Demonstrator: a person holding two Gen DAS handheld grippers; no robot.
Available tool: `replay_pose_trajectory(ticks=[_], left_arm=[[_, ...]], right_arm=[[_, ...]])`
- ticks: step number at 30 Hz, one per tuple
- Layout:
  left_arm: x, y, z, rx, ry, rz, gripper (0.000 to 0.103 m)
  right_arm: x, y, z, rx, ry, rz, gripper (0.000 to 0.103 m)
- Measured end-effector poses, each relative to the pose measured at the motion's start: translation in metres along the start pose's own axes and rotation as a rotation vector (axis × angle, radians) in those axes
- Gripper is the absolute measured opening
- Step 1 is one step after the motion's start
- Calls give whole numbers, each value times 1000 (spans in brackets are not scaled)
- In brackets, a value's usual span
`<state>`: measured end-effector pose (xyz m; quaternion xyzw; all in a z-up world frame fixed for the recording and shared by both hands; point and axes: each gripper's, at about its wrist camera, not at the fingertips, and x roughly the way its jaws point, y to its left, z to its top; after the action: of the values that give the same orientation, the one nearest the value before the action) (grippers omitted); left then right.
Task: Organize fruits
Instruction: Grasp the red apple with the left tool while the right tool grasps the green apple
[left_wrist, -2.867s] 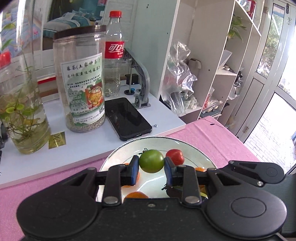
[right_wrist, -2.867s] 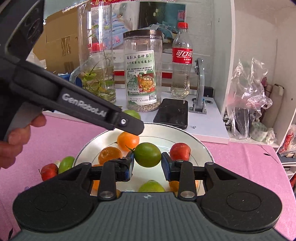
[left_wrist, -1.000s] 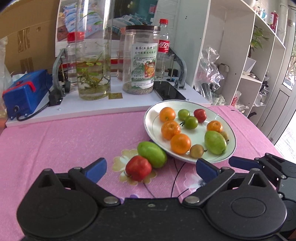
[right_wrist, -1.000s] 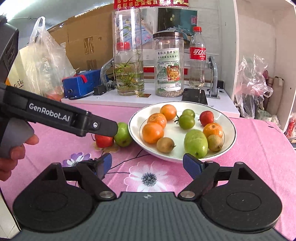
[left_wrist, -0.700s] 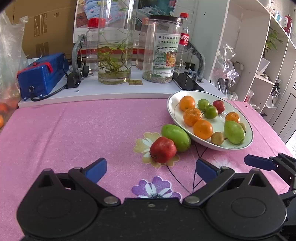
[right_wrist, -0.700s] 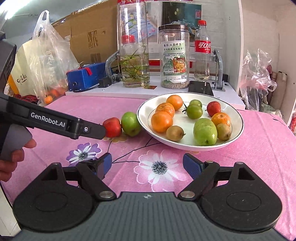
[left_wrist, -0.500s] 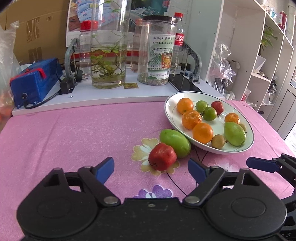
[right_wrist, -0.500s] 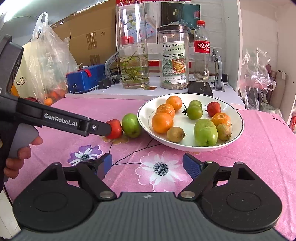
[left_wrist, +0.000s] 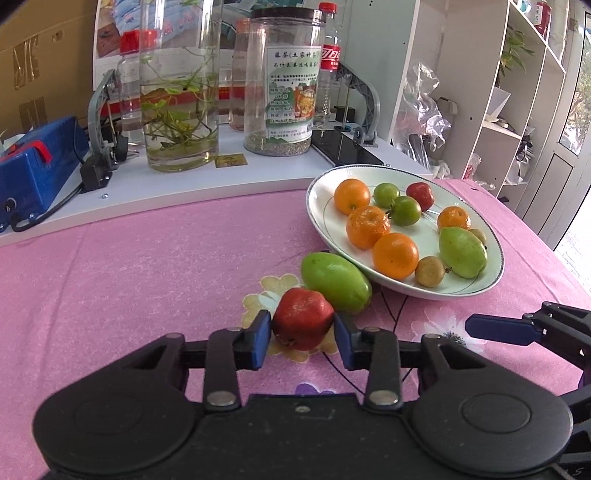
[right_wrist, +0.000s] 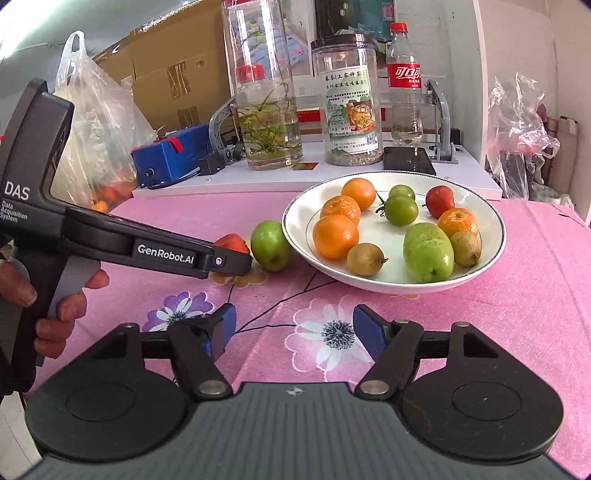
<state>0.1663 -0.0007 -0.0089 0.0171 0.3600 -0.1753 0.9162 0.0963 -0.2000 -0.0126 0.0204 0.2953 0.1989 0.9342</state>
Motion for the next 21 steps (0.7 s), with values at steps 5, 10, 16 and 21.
replay_pose_trajectory(ticks=[5,10,16,21], left_arm=[[-13,10,-4,-18,-14,15,103],[-21,25,-8,-49,-16,37,103],[-25,42,-13,-85,-16,38,103],[-25,53,-13,-103,-20,39,103]], right_arm=[[17,9,6,6,9,7,96],[35,18,16,36,8,-10,78],[53,26,25,52,11,-46,73],[60,35,28,43,-14,-75,73]])
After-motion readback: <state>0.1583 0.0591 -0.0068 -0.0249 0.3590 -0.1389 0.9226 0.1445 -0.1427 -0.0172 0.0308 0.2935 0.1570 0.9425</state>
